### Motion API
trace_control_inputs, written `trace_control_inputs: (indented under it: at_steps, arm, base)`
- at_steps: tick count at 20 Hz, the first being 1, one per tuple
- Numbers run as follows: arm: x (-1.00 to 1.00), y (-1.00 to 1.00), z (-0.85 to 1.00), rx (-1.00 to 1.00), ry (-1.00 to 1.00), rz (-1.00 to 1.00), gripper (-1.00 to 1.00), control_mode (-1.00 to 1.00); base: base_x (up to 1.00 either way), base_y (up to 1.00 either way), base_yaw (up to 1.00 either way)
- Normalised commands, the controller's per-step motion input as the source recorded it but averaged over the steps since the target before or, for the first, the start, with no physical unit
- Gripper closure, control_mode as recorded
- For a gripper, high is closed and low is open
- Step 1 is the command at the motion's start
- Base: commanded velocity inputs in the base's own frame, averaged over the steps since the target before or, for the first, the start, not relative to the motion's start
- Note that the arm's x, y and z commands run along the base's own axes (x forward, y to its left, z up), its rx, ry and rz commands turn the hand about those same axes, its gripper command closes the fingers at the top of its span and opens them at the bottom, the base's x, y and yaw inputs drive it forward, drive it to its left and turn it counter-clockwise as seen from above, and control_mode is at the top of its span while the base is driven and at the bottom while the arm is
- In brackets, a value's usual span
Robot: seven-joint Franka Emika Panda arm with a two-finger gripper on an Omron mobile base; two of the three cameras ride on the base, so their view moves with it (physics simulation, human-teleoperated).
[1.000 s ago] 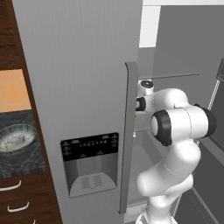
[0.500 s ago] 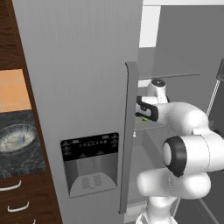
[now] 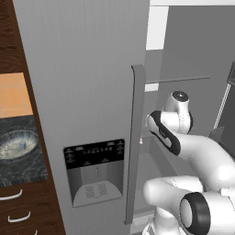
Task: Grab a lemon wedge from the fridge and one ice cube from the ice bowl, and put them in the glass of lemonade.
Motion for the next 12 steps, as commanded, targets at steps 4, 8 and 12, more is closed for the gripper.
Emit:
trace_control_inputs:
  at_steps: [4,8,12]
  arm:
    - [-0.59,0.0,0.0,0.0,-0.06,0.01,1.0,-1.0]
    - [-0.85,0.02,1.0,0.0,0.16,0.09,1.0,-1.0]
    - [-0.97,0.0,1.0,0.0,0.21,0.1,1.0,-1.0]
  base:
    - [0.0,0.0,0.0]
    - [0.0,0.0,0.0]
    - [0.0,0.0,0.0]
